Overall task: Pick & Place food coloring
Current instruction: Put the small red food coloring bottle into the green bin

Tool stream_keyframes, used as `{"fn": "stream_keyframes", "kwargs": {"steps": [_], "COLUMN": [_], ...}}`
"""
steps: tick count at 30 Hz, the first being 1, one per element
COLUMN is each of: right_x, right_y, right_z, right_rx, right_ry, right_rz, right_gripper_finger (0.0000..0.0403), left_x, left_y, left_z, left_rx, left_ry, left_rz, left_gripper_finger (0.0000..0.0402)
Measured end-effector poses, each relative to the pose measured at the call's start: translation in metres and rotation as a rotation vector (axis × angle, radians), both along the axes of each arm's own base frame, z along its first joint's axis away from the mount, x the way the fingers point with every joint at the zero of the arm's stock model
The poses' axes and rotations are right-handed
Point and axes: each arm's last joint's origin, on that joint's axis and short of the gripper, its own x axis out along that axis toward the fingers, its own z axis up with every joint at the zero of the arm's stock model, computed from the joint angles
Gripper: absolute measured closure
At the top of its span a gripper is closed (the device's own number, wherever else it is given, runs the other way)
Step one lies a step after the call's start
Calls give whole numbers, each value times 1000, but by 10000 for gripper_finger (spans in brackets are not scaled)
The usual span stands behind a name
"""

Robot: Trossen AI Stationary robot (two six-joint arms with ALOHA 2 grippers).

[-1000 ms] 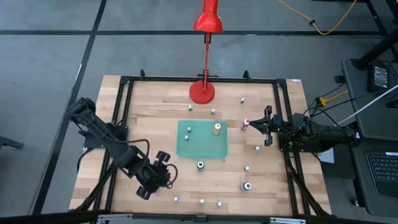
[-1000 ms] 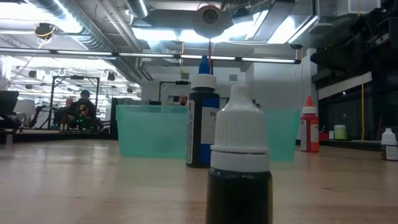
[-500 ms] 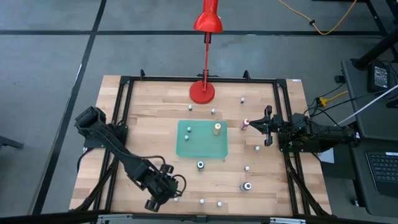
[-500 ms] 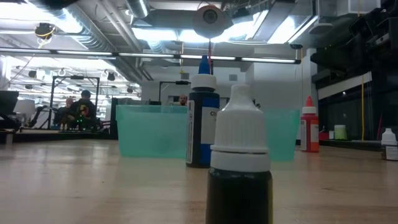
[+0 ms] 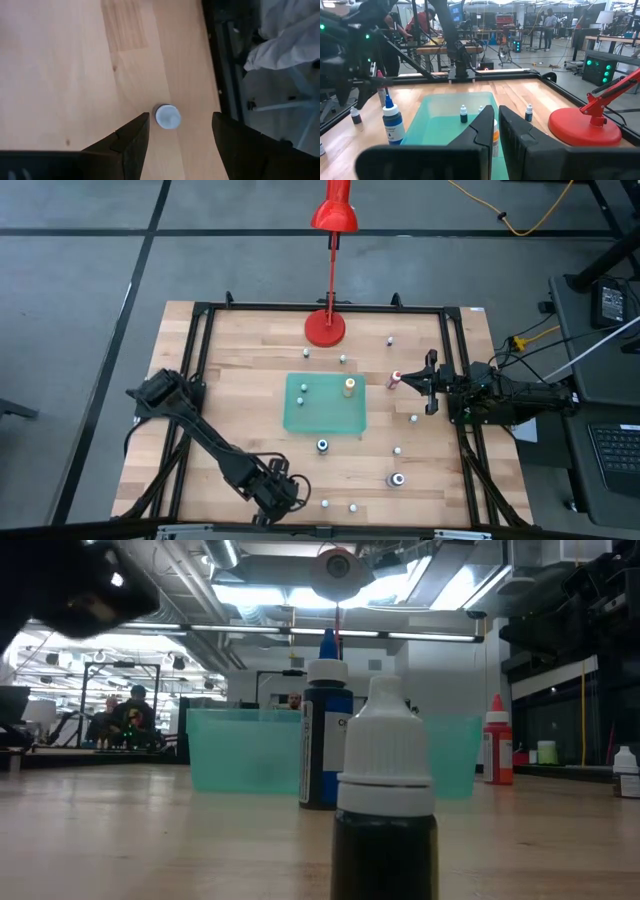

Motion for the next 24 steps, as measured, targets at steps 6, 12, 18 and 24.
{"fn": "stream_keyframes", "kwargs": {"steps": [6, 12, 18, 24], "right_x": [0, 0, 0, 0], "right_y": [0, 0, 0, 0], "right_z": [0, 0, 0, 0], "right_rx": [0, 0, 0, 0], "right_ry": [0, 0, 0, 1], "right_rz": [0, 0, 0, 0], "right_gripper_finger": [372, 372, 372, 372], "left_x": [2, 4, 4, 6], "left_y": [-2, -2, -1, 1], "left_z": [-11, -11, -11, -6], "left_rx": [18, 11, 2, -17], "left_ry": [11, 5, 14, 18], "left_rz": [21, 47, 74, 119], "left_gripper_finger": [192, 220, 278, 350]}}
